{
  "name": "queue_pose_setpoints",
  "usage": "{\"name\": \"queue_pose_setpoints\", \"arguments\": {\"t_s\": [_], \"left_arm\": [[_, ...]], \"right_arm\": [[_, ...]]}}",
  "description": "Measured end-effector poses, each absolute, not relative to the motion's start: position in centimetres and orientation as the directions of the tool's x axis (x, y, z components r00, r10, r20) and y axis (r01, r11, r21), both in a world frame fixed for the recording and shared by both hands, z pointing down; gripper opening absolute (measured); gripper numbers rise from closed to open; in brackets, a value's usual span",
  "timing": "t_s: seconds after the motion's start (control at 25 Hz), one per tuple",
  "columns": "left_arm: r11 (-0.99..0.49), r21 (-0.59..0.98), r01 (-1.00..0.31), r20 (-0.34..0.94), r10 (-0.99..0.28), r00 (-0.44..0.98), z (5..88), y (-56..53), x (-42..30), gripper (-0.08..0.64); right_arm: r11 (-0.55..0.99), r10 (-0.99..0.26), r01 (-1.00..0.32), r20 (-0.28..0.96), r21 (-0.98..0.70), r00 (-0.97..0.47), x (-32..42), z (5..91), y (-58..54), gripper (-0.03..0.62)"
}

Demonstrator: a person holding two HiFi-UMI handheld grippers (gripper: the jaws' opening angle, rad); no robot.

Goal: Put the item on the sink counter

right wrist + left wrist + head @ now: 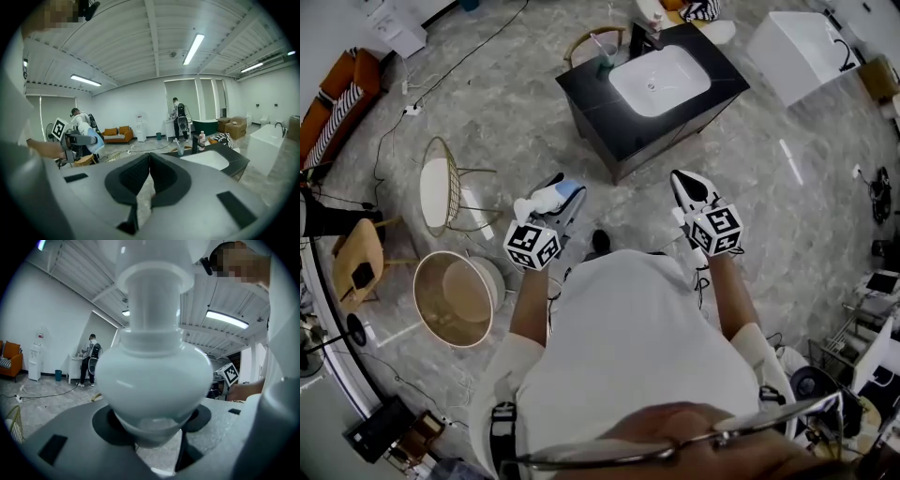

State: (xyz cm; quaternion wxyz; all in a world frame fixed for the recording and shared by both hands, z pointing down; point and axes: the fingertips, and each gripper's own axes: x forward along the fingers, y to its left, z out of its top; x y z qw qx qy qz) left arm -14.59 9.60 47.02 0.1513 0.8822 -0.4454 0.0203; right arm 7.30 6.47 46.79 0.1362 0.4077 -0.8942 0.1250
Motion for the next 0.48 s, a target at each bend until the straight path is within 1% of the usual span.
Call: {"name": "queue_pose_setpoints", "arguments": {"t_s": [0.28, 0.48], "left_arm": [[-0.579, 0.278, -0.766, 0.174, -0.754, 0.633, 47.6, 6.2, -16.7, 0.247], [-0.581, 0.304, -0.755, 0.18, -0.743, 0.644, 48.2, 3.5, -16.5, 0.247]], "right_arm": [[0.601, -0.722, -0.793, 0.357, -0.1, -0.593, 5.8, 46.7, 3.3, 0.005], [0.582, -0.728, -0.804, 0.365, -0.117, -0.58, 5.5, 47.1, 1.0, 0.005]]}}
